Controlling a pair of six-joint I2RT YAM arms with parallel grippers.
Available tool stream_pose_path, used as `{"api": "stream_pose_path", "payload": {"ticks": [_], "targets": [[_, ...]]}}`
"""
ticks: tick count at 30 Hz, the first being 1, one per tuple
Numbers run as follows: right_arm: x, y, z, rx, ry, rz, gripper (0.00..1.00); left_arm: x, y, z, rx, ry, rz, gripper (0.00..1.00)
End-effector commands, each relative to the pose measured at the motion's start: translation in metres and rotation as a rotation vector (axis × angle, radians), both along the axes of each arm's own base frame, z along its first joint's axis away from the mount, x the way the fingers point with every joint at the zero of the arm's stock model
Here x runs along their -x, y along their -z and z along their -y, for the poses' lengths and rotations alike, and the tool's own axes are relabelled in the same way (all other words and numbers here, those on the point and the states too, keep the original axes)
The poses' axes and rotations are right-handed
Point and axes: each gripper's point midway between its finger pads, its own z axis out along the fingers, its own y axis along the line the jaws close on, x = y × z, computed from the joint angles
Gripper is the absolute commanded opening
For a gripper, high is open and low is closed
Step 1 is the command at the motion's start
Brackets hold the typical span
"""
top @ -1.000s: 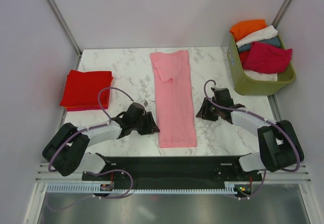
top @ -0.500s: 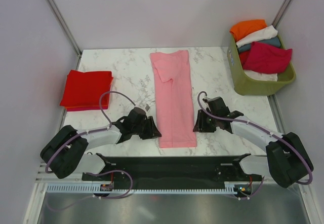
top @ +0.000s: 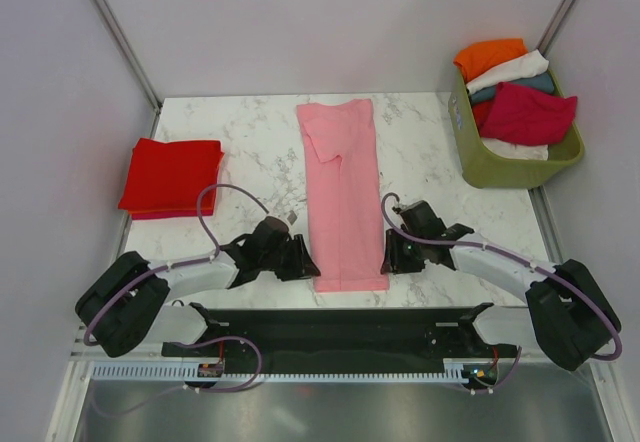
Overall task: Fold and stack the t-shirts
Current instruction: Fold the tshirt
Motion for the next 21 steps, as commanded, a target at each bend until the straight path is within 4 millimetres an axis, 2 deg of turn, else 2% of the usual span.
{"api": "stream_pose_path", "payload": {"ticks": [1,4,9,10,12,13,14,16,21], "targets": [[0.009,0.002,0.001,0.02,0.004,-0.005,0.46,0.015,0.005,-0.001,-0.006,0.02,-0.045,0.43],[0.013,0.003,0.0,0.029,-0.002,-0.011,0.45,0.018,0.006,-0.001,-0.009,0.028,-0.049,0.42],[0.016,0.006,0.001,0.042,0.012,-0.012,0.39,0.021,0.006,0.001,-0.008,0.032,-0.055,0.31],[0.016,0.006,0.001,0.041,0.012,-0.015,0.3,0.021,0.006,0.001,-0.007,0.033,-0.054,0.29],[0.016,0.007,0.002,0.046,0.02,-0.012,0.22,0.021,0.006,0.001,-0.007,0.028,-0.055,0.2],[0.016,0.007,0.002,0.049,0.024,-0.011,0.14,0.022,0.007,0.0,-0.007,0.025,-0.058,0.15],[0.015,0.007,0.003,0.052,0.031,-0.008,0.1,0.023,0.008,-0.001,-0.01,0.021,-0.06,0.02],[0.013,0.005,0.007,0.062,0.063,0.007,0.03,0.022,0.008,-0.004,-0.011,0.006,-0.052,0.02],[0.01,0.002,0.019,0.093,0.133,0.038,0.0,0.028,0.017,-0.016,-0.039,-0.027,-0.066,0.02]]}}
